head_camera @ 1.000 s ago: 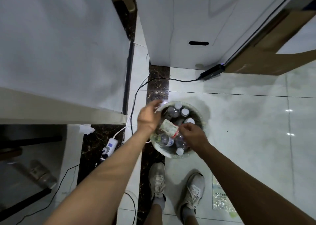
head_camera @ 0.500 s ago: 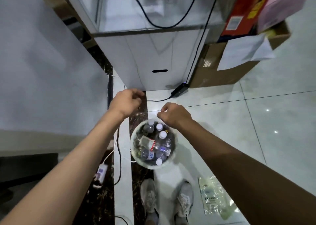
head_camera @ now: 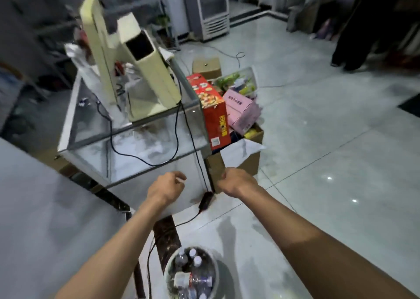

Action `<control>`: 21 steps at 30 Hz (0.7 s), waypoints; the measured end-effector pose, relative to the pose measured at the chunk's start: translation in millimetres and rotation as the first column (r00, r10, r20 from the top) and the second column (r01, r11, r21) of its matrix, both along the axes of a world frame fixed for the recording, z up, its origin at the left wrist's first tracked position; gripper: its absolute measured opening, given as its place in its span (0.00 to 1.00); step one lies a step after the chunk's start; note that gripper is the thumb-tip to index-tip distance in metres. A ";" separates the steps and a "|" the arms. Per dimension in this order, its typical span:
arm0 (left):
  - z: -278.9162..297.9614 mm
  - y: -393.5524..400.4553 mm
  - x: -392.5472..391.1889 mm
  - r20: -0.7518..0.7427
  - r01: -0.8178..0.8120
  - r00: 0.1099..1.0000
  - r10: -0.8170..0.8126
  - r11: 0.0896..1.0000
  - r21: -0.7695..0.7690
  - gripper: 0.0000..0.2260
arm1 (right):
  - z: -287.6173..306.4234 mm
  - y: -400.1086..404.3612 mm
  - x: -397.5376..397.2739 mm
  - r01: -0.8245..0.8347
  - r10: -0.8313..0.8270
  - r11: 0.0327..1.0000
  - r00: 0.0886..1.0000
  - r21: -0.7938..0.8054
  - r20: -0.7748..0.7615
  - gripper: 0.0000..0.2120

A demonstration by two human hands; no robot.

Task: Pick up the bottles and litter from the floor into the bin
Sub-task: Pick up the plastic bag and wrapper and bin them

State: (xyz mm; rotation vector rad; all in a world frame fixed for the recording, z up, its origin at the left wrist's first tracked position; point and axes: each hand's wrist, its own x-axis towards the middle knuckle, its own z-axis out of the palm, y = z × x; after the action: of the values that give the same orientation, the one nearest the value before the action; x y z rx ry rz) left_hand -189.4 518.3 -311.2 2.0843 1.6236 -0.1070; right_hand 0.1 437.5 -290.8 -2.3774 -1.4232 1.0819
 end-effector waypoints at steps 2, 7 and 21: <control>29.4 -8.1 22.9 0.037 0.047 0.998 -0.048 0.998 0.036 0.11 | 37.2 -26.4 22.8 0.062 -0.063 0.997 0.997 0.045 0.038 0.15; 107.9 -52.1 101.6 0.205 0.137 0.964 -0.171 0.976 0.167 0.12 | 112.4 -115.8 62.8 0.267 -0.293 0.941 0.950 0.208 0.109 0.18; 193.1 -330.5 218.4 0.359 0.671 0.628 -0.691 0.714 0.201 0.15 | 157.5 -441.1 70.4 0.712 -0.723 0.691 0.676 0.126 0.142 0.19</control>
State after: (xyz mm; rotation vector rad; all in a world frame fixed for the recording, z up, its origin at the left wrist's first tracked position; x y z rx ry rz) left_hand 29.0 187.8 -118.1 2.4465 0.5216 0.1202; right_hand 70.5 -3.6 -133.2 -2.6454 -0.3988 0.5937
